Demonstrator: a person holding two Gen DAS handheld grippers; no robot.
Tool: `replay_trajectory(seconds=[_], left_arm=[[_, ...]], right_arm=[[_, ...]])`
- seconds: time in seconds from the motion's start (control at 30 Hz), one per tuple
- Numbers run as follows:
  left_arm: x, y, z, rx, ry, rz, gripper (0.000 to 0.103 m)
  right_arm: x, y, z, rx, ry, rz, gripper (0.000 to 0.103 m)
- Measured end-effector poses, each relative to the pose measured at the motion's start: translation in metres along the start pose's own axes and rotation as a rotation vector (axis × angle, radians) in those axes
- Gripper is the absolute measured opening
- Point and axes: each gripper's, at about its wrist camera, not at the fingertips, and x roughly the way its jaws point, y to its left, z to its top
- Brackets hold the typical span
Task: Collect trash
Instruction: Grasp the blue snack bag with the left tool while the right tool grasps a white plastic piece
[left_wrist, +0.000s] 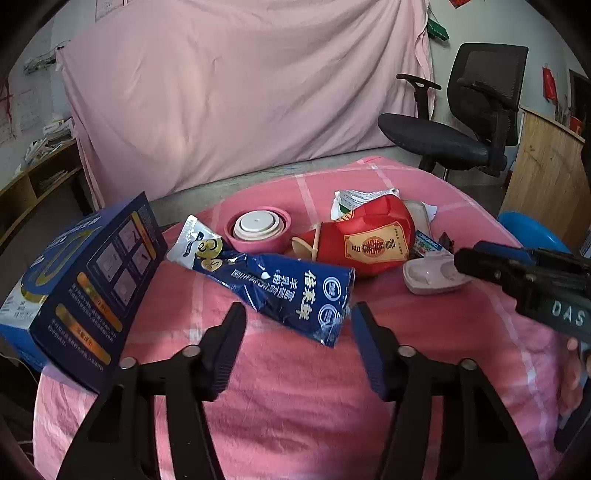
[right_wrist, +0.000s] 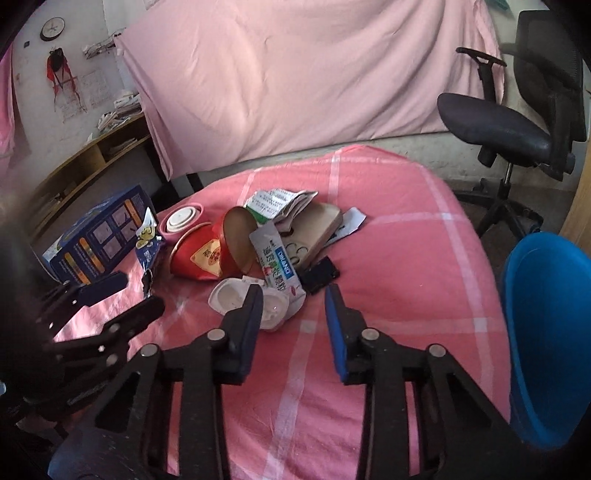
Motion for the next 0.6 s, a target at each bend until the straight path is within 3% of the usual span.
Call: replay_trajectory(seconds=[0.07, 0.13, 0.23, 0.47, 0.53, 0.6], left_arm=[[-0.001, -0.001, 0.002, 0.005, -0.013, 0.001, 0.044], [-0.001, -0.002, 0.002, 0.012, -0.018, -0.004, 0.028], [0.000, 0.000, 0.003, 0.010, -0.017, -0.005, 0.013], [-0.014, 0.009, -0.001, -0.047, -0.060, -0.022, 0.005], [-0.017, 0.010, -0.001, -0.064, -0.065, -0.019, 0.003], [-0.022, 0.014, -0.003, -0.088, -0.076, -0.015, 0.003]], right_arm=[[0.002, 0.001, 0.000, -0.005, 0.016, 0.015, 0.060], [0.006, 0.002, -0.001, -0.008, 0.033, 0.027, 0.060], [0.012, 0.006, -0.002, -0.010, 0.061, 0.047, 0.060], [0.016, 0.013, -0.006, -0.031, 0.091, 0.098, 0.057], [0.016, 0.013, -0.006, -0.033, 0.091, 0.108, 0.053], [0.016, 0.014, -0.006, -0.036, 0.094, 0.122, 0.042]])
